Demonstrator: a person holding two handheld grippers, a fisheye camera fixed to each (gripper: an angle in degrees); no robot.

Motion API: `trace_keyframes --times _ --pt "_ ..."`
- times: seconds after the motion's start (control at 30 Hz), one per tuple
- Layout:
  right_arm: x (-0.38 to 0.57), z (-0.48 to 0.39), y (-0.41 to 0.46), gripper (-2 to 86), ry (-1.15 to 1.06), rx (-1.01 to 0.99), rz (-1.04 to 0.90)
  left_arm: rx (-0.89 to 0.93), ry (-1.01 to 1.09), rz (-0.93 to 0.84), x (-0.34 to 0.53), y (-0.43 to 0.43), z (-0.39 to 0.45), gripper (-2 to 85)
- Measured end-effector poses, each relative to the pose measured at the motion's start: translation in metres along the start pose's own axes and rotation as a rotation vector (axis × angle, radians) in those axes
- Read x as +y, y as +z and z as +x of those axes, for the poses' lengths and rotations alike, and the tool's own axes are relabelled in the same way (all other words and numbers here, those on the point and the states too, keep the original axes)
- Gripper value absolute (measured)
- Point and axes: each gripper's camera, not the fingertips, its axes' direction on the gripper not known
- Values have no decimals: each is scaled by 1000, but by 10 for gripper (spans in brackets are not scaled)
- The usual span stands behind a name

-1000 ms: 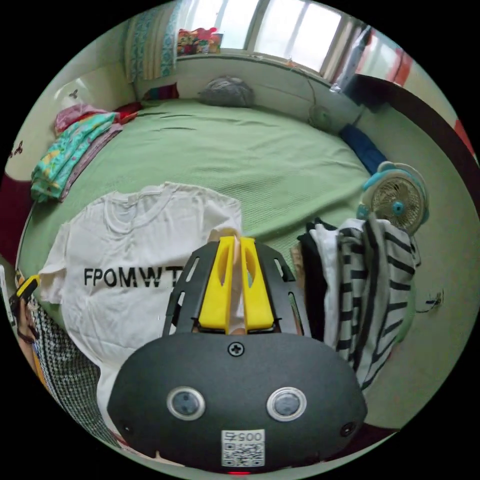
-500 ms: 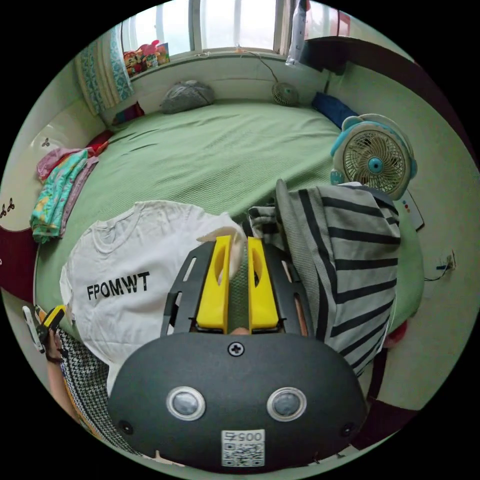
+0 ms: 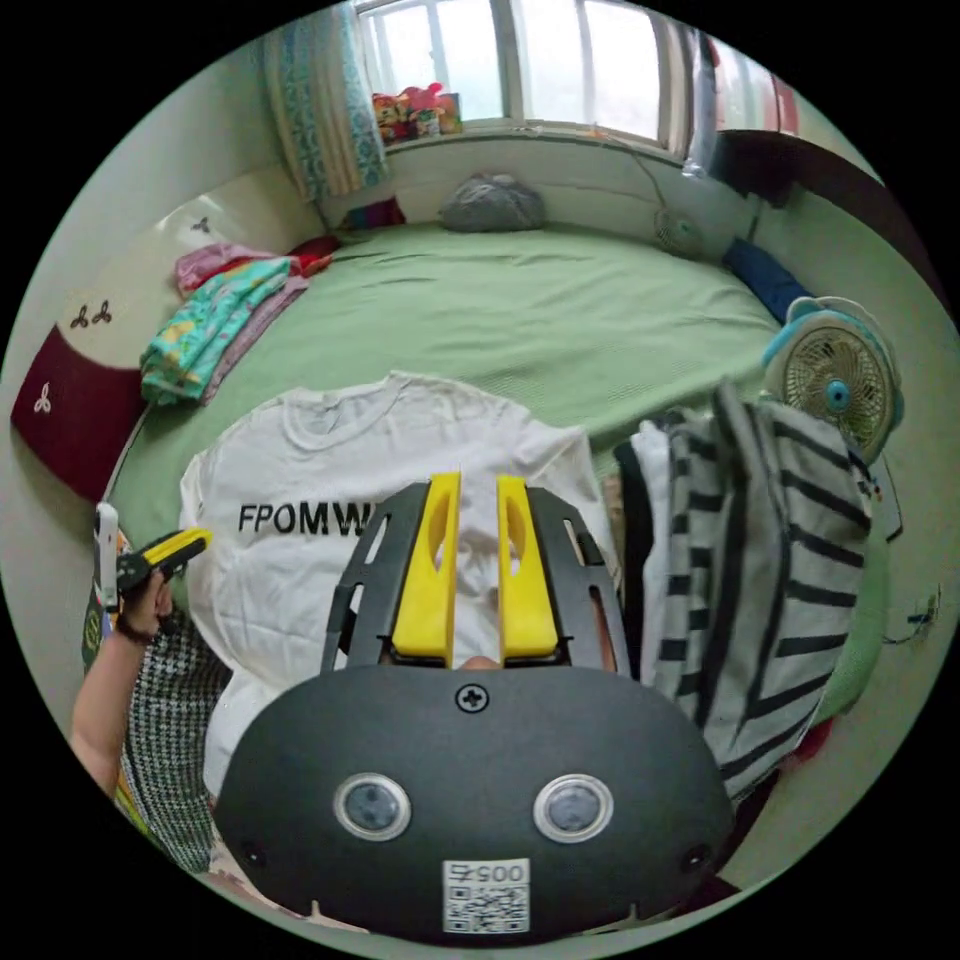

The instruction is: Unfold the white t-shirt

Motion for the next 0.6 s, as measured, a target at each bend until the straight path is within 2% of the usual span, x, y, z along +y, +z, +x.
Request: trace_keyframes --times 0.13,0.2,0.3,0.37,0.47,0.6 --pt "15 7 35 54 55 -1 -110 -182 -119 -33 17 12 -48 5" --pt "20 19 41 49 103 -63 -131 -185 -203 -48 28 15 -77 2" --pt "24 32 45 46 124 -55 -145 -63 -252 -16 44 10 -114 0" --pt "24 37 44 44 113 -11 -145 -71 -261 -15 48 3 -122 1" --pt "24 41 43 42 109 -10 -136 -52 -175 50 50 -14 -116 9" --pt "26 38 51 42 110 -13 -149 54 -93 127 42 -33 -102 69"
